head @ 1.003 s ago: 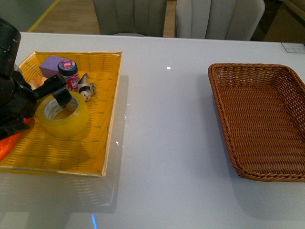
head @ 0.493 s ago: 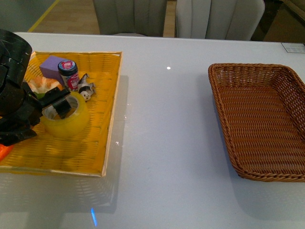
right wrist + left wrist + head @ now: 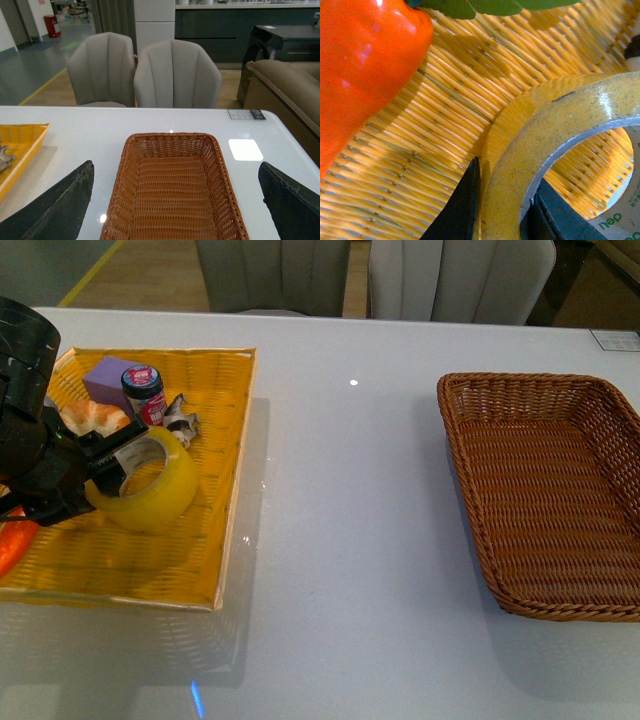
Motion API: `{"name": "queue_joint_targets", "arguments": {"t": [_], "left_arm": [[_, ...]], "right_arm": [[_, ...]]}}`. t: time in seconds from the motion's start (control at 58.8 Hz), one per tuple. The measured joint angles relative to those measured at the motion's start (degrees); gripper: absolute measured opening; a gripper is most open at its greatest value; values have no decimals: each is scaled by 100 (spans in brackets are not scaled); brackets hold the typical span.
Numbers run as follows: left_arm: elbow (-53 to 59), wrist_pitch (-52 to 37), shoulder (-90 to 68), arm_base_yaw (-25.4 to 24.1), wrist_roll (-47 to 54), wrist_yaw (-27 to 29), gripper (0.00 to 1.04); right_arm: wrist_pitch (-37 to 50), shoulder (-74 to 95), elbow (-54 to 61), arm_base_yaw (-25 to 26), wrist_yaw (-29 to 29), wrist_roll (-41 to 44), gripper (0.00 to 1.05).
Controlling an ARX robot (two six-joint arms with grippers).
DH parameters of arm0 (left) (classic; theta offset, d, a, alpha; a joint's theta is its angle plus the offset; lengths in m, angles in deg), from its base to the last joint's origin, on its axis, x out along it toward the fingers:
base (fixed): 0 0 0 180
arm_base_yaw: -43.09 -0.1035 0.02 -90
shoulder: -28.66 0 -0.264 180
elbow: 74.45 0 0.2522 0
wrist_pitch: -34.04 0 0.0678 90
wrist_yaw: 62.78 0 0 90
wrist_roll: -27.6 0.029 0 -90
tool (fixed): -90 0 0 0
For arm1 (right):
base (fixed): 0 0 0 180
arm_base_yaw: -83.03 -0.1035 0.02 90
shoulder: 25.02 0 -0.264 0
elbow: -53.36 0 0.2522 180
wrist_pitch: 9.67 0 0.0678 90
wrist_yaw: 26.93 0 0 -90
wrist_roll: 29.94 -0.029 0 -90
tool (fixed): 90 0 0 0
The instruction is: Move tape to another basket
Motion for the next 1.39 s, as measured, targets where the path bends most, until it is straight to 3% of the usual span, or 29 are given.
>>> {"name": "queue_joint_targets", "arguments": {"t": [0.357,0.714,0.935,1.241,1.326,1.394], "left_arm": [[684,-223,2127,468,293,-472,16],[144,317,2916,2168,426,-704,16],[7,474,2957,2870,330,-994,16],[7,564,3077,3119,352,-957,16],[7,573,3077,3119,367,-962,16],[7,581,3110,3136,374,-981,16]], "right_arm": [[0,0,0,0,0,0,96],[0,0,0,0,0,0,96],[0,0,0,0,-2,0,96],[0,0,0,0,-2,0,96],[-1471,859,-603,-166,791,-798,96],[-2177,1687,-1040,-105,800,-1327,96]]}}
